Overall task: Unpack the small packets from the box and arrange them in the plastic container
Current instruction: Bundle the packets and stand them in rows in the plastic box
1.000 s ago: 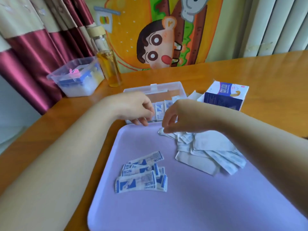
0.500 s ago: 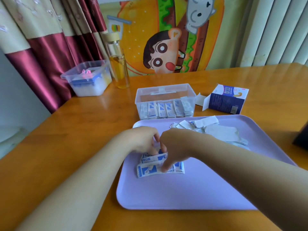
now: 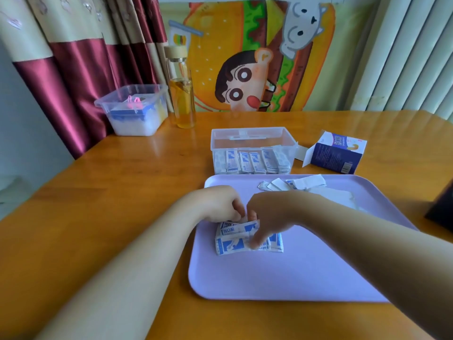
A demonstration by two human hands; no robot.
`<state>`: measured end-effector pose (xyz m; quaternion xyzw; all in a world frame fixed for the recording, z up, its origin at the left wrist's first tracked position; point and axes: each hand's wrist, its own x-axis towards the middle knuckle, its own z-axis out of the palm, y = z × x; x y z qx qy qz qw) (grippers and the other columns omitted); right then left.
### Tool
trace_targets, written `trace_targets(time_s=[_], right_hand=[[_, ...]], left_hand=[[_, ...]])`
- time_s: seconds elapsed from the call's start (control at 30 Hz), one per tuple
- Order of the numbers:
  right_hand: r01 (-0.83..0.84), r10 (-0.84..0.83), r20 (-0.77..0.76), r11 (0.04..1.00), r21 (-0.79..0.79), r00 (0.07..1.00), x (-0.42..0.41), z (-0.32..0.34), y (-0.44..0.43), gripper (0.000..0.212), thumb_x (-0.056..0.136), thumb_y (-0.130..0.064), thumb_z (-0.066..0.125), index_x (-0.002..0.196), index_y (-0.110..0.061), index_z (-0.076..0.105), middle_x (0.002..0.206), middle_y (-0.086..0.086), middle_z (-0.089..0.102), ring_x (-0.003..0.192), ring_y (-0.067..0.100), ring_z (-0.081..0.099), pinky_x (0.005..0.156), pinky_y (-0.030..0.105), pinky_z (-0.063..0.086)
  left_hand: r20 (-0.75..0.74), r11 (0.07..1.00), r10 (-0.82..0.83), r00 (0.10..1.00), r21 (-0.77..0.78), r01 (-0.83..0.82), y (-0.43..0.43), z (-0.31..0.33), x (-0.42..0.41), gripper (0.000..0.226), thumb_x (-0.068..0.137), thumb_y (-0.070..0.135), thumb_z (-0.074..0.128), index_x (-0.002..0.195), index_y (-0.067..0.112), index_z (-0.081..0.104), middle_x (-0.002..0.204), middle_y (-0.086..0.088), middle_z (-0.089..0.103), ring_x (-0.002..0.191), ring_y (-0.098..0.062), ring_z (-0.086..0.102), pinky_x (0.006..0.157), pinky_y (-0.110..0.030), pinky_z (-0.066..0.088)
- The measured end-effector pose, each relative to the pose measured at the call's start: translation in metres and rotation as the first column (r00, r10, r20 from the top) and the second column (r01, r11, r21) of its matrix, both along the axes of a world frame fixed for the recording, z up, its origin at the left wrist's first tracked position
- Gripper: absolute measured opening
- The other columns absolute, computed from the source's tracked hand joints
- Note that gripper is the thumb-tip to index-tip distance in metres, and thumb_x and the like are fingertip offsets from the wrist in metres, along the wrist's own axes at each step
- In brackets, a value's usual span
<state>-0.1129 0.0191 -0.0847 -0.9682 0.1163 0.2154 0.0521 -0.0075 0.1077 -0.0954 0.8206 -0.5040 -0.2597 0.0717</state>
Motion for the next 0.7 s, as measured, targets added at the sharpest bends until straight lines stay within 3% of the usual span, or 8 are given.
trace_targets(time_s=[0.13,0.3,0.43,0.53,0.7], right_hand=[[-0.016,0.016,0.041,1.000,0.017,0.999,-0.005,-0.003,-0.002,0.056,0.079,-0.044,0.070,0.121,-0.010,0.057,0.118,0.006,0.059,0.105,0.023,0.058,0.079,0.028,0.043],[-0.072,0.081,0.140,0.995,-0.068,0.987,-0.009,0.001,-0.006,0.049,0.081,-0.040,0.069,0.119,-0.012,0.058,0.115,0.005,0.059,0.104,0.024,0.056,0.085,0.033,0.047],[-0.085,0.090,0.179,0.996,-0.036,0.980,-0.012,0.002,-0.013,0.048,0.076,-0.043,0.073,0.114,-0.020,0.057,0.117,0.000,0.052,0.107,0.017,0.049,0.082,0.028,0.038],[-0.092,0.083,0.180,0.995,0.043,0.980,-0.013,0.001,-0.015,0.047,0.078,-0.038,0.072,0.117,-0.018,0.053,0.119,-0.002,0.054,0.106,0.016,0.050,0.078,0.024,0.034],[-0.057,0.052,0.117,0.998,0.038,0.992,-0.010,-0.001,-0.014,0.052,0.081,-0.037,0.070,0.123,-0.012,0.053,0.116,0.005,0.059,0.103,0.021,0.056,0.073,0.023,0.038]], left_hand=[[-0.036,0.997,0.055,0.998,-0.048,-0.057,0.001,0.001,-0.001,0.017,0.092,0.028,0.054,0.102,0.027,0.068,0.097,0.010,0.064,0.091,-0.010,0.059,0.065,-0.019,0.047],[-0.168,0.997,0.066,0.983,-0.017,-0.070,0.008,0.010,-0.006,0.031,0.091,0.030,0.057,0.121,0.022,0.061,0.114,0.007,0.066,0.102,-0.008,0.062,0.088,-0.024,0.051],[-0.297,0.993,0.114,0.948,0.022,-0.113,0.013,0.009,-0.015,0.041,0.089,0.026,0.061,0.129,0.018,0.053,0.111,0.003,0.066,0.101,-0.011,0.064,0.083,-0.024,0.054],[-0.270,0.989,0.147,0.952,0.039,-0.142,0.014,0.013,-0.025,0.037,0.090,0.018,0.055,0.126,0.020,0.050,0.107,0.002,0.062,0.095,-0.010,0.062,0.074,-0.019,0.052],[-0.248,0.977,0.212,0.945,0.036,-0.209,0.013,0.018,-0.037,0.039,0.091,0.015,0.051,0.130,0.015,0.051,0.124,-0.003,0.062,0.106,-0.014,0.062,0.090,-0.026,0.052]])
